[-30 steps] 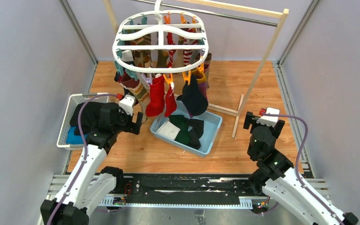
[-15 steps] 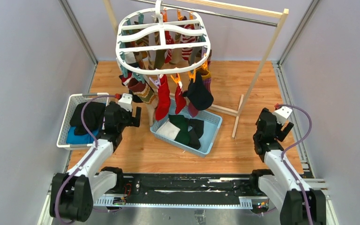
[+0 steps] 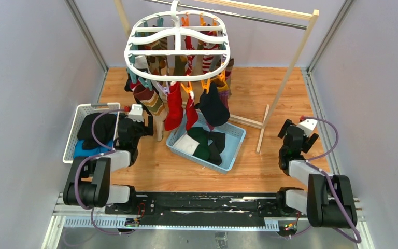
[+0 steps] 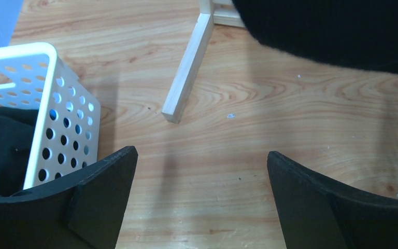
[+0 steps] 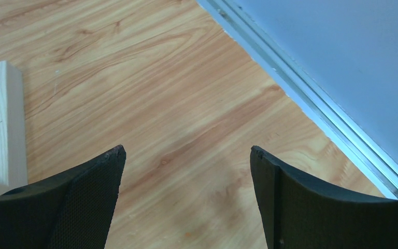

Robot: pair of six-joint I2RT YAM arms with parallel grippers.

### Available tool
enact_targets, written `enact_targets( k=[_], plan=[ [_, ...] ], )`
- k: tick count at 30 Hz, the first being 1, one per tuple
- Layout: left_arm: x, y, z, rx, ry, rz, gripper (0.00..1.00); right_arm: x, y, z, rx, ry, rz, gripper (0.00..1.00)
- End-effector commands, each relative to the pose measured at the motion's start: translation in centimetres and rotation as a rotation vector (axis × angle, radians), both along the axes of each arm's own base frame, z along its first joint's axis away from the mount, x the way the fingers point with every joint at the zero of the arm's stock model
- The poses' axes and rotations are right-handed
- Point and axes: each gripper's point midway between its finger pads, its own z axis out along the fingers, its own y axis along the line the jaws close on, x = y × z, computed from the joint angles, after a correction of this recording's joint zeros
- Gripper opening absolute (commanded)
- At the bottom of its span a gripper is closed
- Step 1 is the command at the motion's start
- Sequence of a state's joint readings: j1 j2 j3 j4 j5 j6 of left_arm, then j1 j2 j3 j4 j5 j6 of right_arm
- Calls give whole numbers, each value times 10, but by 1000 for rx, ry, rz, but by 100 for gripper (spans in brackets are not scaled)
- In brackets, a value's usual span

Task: Clip the socks to the hanger
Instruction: Reset both arms

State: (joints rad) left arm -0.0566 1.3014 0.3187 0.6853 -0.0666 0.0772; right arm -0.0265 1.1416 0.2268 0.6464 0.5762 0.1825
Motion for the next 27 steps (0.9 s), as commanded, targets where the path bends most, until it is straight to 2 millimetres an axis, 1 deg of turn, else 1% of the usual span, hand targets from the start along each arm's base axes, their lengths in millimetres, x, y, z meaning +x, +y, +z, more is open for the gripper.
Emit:
enact_targets(
  k=[1,2,4,5,7,8,10,11,12,13,14,16,27],
  plan=[
    [9,2,19,-27,-122,15,100,21,9,6,-1,-84,95,88],
    [8,3,22,-28,-139,18,100,22,11,6,-6,-81,112,88],
    [-3,3,10,-27,-154,14,100,24,16,6,-3,-74,142,89],
    [-5,3,19,-40,-220,17,100,24,20,6,-12,-72,168,89],
    [-11,7,23,-48,-257,44,100,25,30,9,-48,-102,228,89],
    [-13,9,21,-46,-243,53,100,28,39,10,-66,-104,289,89],
    [-12,10,22,-50,-247,61,100,38,66,8,-131,-114,437,89],
    [-10,11,22,-51,-248,68,100,43,72,7,-177,-123,466,89],
    [-7,12,20,-52,-235,76,100,47,73,0,-193,-78,451,90],
    [-4,12,15,-49,-197,78,100,50,70,-5,-190,-17,421,90],
    [-2,10,14,-44,-178,66,100,51,67,-9,-165,31,407,91],
    [0,6,17,-40,-186,39,100,52,64,-8,-136,23,407,91],
    [0,6,17,-42,-193,38,100,50,65,-6,-162,12,398,91]
  ],
)
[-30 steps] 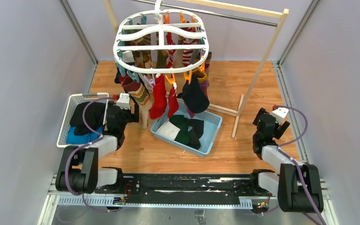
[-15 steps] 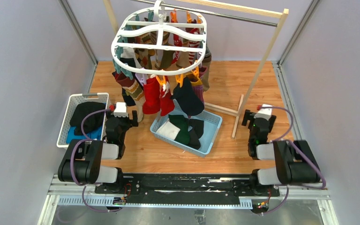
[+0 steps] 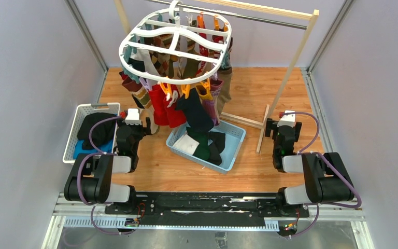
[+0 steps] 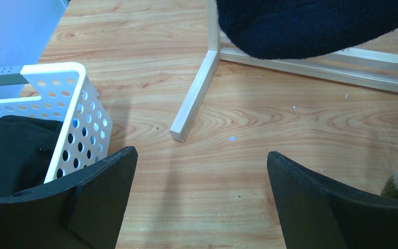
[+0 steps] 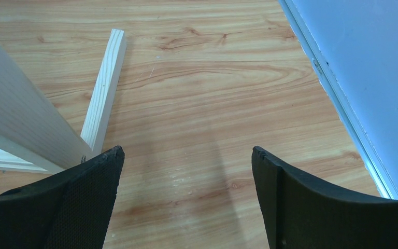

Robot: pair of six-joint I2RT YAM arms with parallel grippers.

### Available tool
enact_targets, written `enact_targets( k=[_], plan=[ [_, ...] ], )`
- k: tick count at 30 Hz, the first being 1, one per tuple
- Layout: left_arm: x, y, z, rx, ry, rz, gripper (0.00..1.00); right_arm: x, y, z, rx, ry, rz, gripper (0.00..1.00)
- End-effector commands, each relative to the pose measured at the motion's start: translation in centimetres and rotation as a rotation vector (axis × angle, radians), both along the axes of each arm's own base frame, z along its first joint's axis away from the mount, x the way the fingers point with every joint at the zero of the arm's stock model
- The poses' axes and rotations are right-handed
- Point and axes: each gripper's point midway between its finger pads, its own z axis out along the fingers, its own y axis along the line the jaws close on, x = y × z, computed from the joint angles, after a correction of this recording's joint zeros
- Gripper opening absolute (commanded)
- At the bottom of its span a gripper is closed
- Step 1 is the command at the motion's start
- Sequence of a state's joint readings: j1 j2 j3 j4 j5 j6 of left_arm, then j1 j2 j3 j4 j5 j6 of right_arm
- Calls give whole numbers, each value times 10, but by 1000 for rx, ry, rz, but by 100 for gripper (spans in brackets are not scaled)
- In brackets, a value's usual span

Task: Clip the socks to the hanger
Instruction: Reset both arms

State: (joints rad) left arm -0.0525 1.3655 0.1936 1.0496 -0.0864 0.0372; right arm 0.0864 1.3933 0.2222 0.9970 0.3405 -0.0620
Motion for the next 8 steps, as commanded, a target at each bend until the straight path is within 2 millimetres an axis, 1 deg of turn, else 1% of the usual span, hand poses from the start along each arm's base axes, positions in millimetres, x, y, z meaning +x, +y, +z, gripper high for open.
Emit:
enact_targets(
  k=[1,8],
  plan=[
    [2,3,5,3,-18,7,100,3,1,4,-25,-6,1,91],
    [2,2,4,3,-16,7,100,4,1,4,-19,-8,7,92]
  ],
)
